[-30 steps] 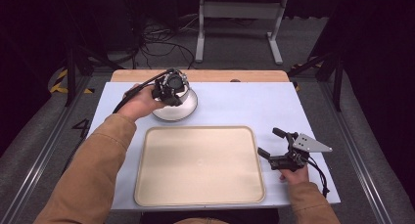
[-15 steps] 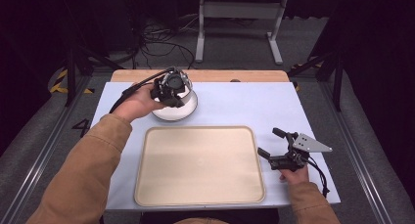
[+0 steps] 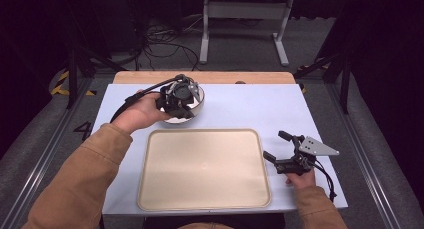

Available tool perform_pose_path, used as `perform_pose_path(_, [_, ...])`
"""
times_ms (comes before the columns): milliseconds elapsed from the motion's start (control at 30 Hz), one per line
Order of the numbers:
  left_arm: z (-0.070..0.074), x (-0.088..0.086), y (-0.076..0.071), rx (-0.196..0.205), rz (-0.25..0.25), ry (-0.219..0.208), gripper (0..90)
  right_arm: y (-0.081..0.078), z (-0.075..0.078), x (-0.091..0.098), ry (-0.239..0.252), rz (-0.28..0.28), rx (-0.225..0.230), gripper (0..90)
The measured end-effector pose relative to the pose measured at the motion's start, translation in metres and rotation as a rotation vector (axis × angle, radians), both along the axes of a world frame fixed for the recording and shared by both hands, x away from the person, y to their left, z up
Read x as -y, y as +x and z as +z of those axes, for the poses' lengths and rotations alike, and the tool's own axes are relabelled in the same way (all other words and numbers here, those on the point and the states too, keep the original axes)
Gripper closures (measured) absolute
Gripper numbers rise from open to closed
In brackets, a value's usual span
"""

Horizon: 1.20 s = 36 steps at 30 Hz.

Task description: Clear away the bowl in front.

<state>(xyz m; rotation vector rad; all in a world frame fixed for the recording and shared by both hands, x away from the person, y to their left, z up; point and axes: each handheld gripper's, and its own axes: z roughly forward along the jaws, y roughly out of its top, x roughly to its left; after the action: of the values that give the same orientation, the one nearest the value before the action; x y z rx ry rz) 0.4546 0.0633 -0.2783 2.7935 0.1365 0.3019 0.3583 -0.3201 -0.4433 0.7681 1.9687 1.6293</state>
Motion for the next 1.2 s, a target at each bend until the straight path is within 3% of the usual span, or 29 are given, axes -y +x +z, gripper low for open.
perform_pose_path(300, [0.005,0.005,-0.024,-0.001,-0.046,-0.012,83.2,0.000,0.000,0.000,-0.002,-0.001,-0.001,3.3])
perform_pose_path(400, [0.009,0.009,-0.034,0.025,-0.076,-0.006,83.2,0.000,0.000,0.000,-0.002,-0.001,-0.001,3.3])
perform_pose_path(600, [0.013,0.016,-0.050,0.023,-0.126,-0.006,82.6,0.000,0.000,0.000,-0.001,0.000,-0.002,3.3])
perform_pose_path(1200, [0.020,0.030,-0.086,0.040,-0.258,-0.002,82.8,0.000,0.000,0.000,-0.002,0.002,-0.002,3.3])
